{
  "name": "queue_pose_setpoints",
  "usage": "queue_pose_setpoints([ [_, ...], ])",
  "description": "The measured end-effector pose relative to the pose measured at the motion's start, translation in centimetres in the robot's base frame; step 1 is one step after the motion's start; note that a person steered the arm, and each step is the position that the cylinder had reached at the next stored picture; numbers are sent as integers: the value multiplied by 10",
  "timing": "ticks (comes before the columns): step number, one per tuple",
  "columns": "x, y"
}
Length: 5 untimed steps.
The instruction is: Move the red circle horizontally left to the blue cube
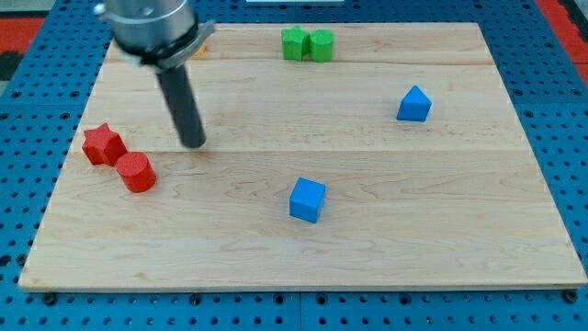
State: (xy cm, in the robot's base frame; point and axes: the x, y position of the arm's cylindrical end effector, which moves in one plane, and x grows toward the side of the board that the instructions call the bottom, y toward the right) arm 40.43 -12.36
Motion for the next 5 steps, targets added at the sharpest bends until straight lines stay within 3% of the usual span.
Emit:
queue_pose_setpoints([
  [1, -12, -43],
  [2, 19, -77],
  [4, 39, -100],
  [5, 67, -74],
])
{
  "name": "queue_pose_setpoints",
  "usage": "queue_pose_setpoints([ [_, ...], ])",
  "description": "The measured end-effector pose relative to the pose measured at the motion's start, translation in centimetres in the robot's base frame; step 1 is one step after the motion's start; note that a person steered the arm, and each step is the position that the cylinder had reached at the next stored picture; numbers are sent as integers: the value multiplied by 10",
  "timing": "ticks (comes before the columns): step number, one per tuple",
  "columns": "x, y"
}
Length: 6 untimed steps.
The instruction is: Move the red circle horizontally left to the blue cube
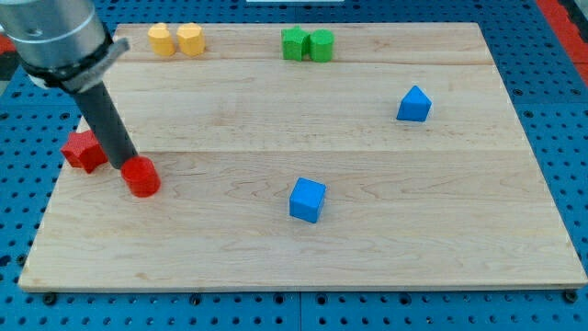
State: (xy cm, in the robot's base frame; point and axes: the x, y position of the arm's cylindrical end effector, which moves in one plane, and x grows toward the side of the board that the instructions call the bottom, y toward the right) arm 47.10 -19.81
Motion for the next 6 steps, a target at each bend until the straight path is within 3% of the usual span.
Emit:
queue_pose_setpoints([
  [3, 12, 44],
  [6, 10, 28],
])
